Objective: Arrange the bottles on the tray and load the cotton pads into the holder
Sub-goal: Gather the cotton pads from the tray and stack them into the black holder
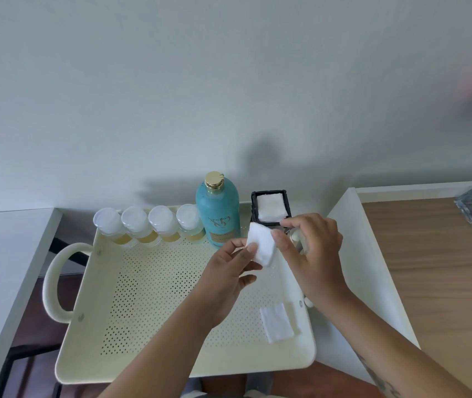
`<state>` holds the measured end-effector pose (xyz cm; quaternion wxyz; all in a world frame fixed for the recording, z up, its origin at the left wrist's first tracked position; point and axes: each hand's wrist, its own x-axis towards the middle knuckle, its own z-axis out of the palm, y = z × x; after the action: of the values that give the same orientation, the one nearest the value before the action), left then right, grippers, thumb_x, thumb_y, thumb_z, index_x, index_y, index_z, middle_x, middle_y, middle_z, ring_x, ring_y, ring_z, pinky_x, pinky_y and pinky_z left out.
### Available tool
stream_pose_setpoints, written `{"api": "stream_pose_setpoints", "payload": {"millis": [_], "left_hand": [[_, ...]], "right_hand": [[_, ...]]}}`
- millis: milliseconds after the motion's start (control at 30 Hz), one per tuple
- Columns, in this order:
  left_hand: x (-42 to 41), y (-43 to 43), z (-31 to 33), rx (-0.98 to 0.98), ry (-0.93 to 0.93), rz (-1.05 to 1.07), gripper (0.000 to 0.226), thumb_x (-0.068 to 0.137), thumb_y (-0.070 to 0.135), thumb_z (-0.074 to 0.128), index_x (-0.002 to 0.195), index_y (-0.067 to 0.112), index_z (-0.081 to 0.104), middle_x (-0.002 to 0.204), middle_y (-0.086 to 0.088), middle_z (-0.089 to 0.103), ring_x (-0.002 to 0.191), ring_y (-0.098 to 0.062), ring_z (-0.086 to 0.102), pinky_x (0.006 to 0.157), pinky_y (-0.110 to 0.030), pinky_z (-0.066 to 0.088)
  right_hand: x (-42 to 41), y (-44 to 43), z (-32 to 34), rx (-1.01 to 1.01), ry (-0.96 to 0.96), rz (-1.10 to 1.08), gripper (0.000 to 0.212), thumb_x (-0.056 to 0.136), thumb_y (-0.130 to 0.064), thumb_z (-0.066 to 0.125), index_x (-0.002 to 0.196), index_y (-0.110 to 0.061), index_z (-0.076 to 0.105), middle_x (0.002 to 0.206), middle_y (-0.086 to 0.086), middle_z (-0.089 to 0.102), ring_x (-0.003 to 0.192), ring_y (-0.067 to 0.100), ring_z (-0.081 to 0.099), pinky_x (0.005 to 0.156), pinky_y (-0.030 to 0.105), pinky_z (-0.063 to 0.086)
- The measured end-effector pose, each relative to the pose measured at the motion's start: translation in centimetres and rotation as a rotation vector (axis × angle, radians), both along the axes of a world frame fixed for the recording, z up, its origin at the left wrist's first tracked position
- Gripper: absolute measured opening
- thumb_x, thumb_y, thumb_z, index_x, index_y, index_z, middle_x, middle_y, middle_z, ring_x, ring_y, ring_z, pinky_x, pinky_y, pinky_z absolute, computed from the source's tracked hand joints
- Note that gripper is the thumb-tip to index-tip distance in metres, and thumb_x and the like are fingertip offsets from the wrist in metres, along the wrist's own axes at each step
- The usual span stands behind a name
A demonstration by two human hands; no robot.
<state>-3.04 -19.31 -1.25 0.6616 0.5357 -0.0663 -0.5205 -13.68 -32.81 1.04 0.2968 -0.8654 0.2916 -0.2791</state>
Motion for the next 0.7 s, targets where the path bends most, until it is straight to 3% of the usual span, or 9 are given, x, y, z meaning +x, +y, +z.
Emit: {"api": "stream_pose_setpoints", "payload": {"millis": [100,167,233,367,500,633,700], "left_hand": [[0.0,-0.5,0.4,-0.023,-0.009,0.039,0.028,0.086,0.033,0.069,0.107,0.018,0.057,0.097,-0.003,0.068,0.085,-0.015,0.059,0.079,-0.033,0.042],[0.1,-0.8,0.6,-0.034,-0.019,0.045,0.025,0.086,0.032,0.068,0.104,0.018,0.057,0.097,-0.003,0.068,0.085,-0.015,0.059,0.079,-0.033,0.042],[0.2,-1.0,0.8,-0.023,-0.045,0.044,0.024,0.085,0.032,0.069,0.101,0.018,0.058,0.095,-0.001,0.068,0.084,-0.014,0.058,0.078,-0.033,0.043],[0.3,-1.0,0.5,0.067,-0.122,0.076,0.018,0.086,0.03,0.07,0.096,0.018,0.062,0.09,0.005,0.071,0.082,-0.013,0.06,0.078,-0.031,0.046],[0.0,-0.5,-1.4,0.342,-0.349,0.07,0.011,0.088,0.029,0.067,0.095,0.021,0.065,0.095,0.002,0.072,0.077,-0.01,0.063,0.071,-0.026,0.048],[-1.4,0.4,-4.1,0.492,-0.653,-0.174,0.009,0.088,0.035,0.066,0.093,0.029,0.063,0.095,0.011,0.066,0.079,-0.004,0.06,0.066,-0.017,0.043],[-2.0,0.8,-5.3,0.528,-0.785,-0.28,0.015,0.088,0.036,0.065,0.1,0.028,0.061,0.1,0.013,0.064,0.081,0.001,0.058,0.071,-0.016,0.045]], "right_hand": [[-0.4,0.2,0.6,0.214,0.001,0.008,0.041,0.08,-0.065,0.052,0.1,-0.031,0.063,0.097,-0.02,0.062,0.099,0.004,0.051,0.093,0.026,0.031],[-0.6,0.0,0.7,0.344,0.039,0.028,0.025,0.082,-0.055,0.061,0.095,-0.034,0.063,0.093,-0.021,0.062,0.097,0.001,0.054,0.089,0.031,0.04],[-0.5,-0.4,0.8,0.405,0.052,0.046,0.011,0.086,-0.043,0.064,0.091,-0.034,0.063,0.091,-0.017,0.063,0.093,0.001,0.057,0.079,0.022,0.042],[0.4,-1.8,1.3,0.404,0.034,0.041,0.007,0.089,-0.032,0.063,0.091,-0.026,0.065,0.082,-0.012,0.063,0.08,-0.002,0.057,0.065,0.009,0.04],[2.4,-4.0,2.1,0.404,0.005,0.011,0.008,0.09,-0.027,0.063,0.088,-0.019,0.066,0.074,-0.011,0.062,0.065,-0.004,0.053,0.059,0.008,0.039],[4.4,-5.9,2.5,0.407,0.106,0.007,0.008,0.089,-0.027,0.063,0.089,-0.02,0.068,0.076,-0.012,0.063,0.07,0.004,0.055,0.063,0.019,0.04],[5.1,-6.2,2.3,0.388,0.167,0.009,0.007,0.089,-0.027,0.063,0.088,-0.021,0.068,0.077,-0.013,0.062,0.075,0.01,0.057,0.067,0.024,0.044]]}}
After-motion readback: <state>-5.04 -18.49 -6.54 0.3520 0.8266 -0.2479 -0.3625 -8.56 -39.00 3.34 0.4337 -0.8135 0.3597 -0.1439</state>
